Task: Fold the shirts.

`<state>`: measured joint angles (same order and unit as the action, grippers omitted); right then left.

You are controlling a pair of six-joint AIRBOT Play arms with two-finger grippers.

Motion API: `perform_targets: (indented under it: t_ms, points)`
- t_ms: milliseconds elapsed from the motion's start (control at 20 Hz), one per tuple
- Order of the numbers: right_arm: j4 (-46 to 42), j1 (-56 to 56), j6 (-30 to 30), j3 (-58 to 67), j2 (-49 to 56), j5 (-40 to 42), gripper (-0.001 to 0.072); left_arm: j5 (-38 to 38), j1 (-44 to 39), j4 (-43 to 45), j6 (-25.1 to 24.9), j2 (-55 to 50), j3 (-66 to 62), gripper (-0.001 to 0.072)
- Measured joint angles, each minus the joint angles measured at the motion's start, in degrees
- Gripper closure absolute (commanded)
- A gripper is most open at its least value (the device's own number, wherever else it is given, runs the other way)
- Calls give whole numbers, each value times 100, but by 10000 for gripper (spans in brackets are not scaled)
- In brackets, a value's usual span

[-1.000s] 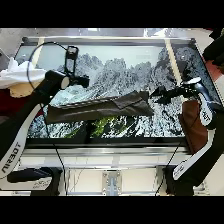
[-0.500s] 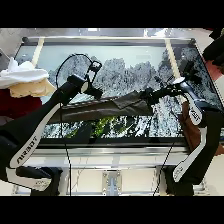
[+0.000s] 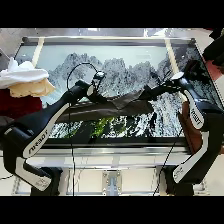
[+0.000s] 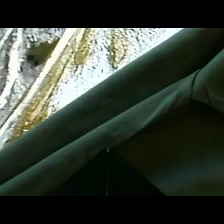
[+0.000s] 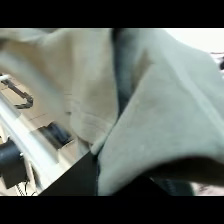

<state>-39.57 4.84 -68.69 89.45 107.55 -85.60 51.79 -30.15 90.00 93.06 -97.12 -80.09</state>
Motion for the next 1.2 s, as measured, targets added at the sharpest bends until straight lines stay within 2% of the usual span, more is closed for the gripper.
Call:
perform_targets:
  t_ms: [450, 650, 900, 1200]
  points:
    - [-114, 173, -385, 192, -1453, -243, 695, -271, -850, -610, -221, -293, 2, 697]
    - [-131, 87, -662, 726, -1615, -317, 696, -496, -1019, -127, -240, -39, 2, 697]
    - [-328, -503, -1108, 1316, -1644, -55, 698, -531, -498, 621, -236, 1134, 2, 697]
    - [-527, -2264, -1567, 1471, -1255, 1331, 698, -153, 627, 881, -219, 2789, 2, 697]
